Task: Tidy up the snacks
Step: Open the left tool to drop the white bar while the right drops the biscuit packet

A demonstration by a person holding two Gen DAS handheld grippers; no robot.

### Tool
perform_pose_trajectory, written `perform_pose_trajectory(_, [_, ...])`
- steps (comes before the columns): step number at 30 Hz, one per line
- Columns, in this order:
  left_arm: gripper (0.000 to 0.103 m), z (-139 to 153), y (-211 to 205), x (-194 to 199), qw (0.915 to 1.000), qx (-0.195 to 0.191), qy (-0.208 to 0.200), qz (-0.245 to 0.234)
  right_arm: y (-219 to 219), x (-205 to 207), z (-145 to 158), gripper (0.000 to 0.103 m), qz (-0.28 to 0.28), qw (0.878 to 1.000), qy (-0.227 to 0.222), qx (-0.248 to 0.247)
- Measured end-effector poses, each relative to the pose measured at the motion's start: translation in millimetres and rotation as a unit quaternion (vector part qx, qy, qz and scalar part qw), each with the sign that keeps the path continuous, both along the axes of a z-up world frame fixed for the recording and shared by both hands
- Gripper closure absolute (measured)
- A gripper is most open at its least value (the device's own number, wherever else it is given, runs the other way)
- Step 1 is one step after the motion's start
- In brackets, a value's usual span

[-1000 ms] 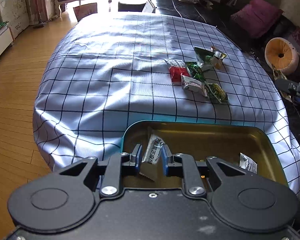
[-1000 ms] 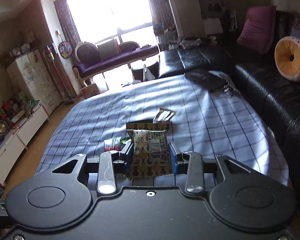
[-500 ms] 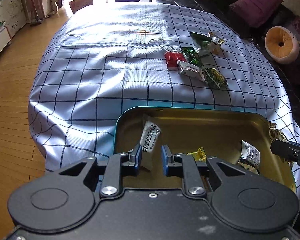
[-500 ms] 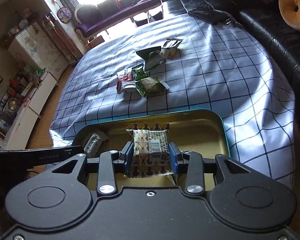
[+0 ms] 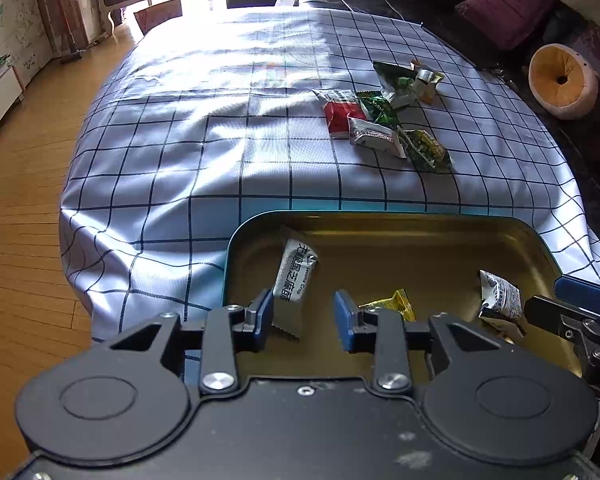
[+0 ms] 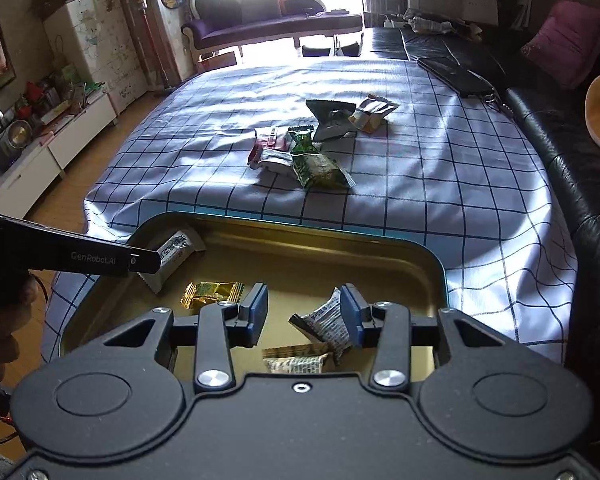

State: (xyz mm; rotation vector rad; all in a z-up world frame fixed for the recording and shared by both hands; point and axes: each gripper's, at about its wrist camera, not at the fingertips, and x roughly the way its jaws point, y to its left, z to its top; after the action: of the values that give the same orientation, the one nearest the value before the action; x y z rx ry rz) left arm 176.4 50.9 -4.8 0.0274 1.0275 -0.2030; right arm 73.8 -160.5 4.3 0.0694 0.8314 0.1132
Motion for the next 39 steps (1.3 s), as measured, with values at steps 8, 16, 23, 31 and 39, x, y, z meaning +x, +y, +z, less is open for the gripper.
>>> perform_pose_trajectory(8, [0.067,0,0,-1,1.0000,0.000,-0.001,-0.001,-1,3,-6,0.052,-0.003,1.000,0.015,-0.002])
perform_pose_trajectory(16, [0.066,-2,-1,1,0.9999,0.000,0.011,-0.003,-5,4,-8,0.052,-0.014,1.000,0.024,0.005])
perform_pose_trajectory(23, [0.066,-7,0,3,0.9998,0.005,0.022,-0.002,-8,5,-12,0.052,-0.022,0.999,0.032,0.015])
perform_pose_trajectory(31, [0.066,-6,1,3,0.9997,0.001,0.022,-0.002,-10,5,-13,0.052,-0.027,0.999,0.035,0.019])
perform_pose_trajectory(39, [0.066,-8,0,4,0.9996,-0.003,0.028,-0.007,-12,7,-16,0.052,-0.025,0.998,0.043,0.026])
